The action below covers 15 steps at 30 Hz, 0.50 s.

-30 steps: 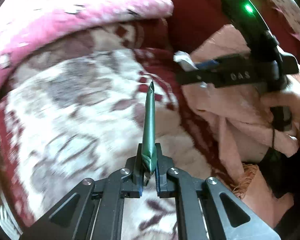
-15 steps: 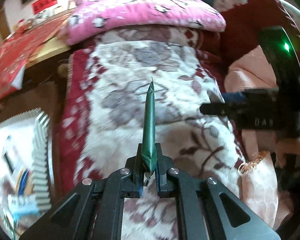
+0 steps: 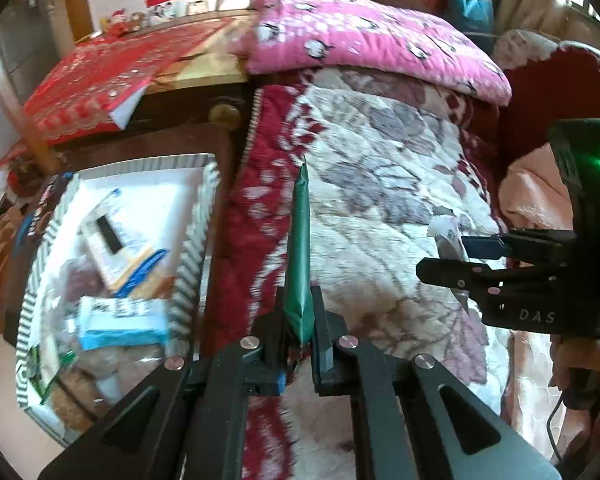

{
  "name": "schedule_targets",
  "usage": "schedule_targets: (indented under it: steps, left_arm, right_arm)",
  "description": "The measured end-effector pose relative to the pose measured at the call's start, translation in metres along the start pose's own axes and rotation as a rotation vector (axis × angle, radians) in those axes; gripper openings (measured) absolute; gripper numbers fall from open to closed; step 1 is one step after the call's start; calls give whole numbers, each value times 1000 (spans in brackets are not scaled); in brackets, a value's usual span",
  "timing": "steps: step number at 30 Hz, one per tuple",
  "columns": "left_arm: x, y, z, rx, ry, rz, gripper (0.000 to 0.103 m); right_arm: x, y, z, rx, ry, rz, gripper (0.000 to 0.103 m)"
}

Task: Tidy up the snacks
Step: 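Carry the green sachet and strawberry pouch over the white tray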

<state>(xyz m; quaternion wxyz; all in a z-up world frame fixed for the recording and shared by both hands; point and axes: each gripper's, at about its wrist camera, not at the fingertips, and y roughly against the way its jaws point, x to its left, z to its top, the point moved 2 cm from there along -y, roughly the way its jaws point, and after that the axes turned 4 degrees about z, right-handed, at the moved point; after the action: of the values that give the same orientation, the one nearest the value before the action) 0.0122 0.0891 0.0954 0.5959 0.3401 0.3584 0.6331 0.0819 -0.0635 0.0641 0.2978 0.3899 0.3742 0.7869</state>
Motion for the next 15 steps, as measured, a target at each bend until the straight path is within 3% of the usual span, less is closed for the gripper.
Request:
schedule_targets:
  steps: [15]
  left_arm:
    - [87, 39, -14, -53, 154, 95, 8]
  right_arm:
    - [78, -23, 26, 31, 136, 27, 55]
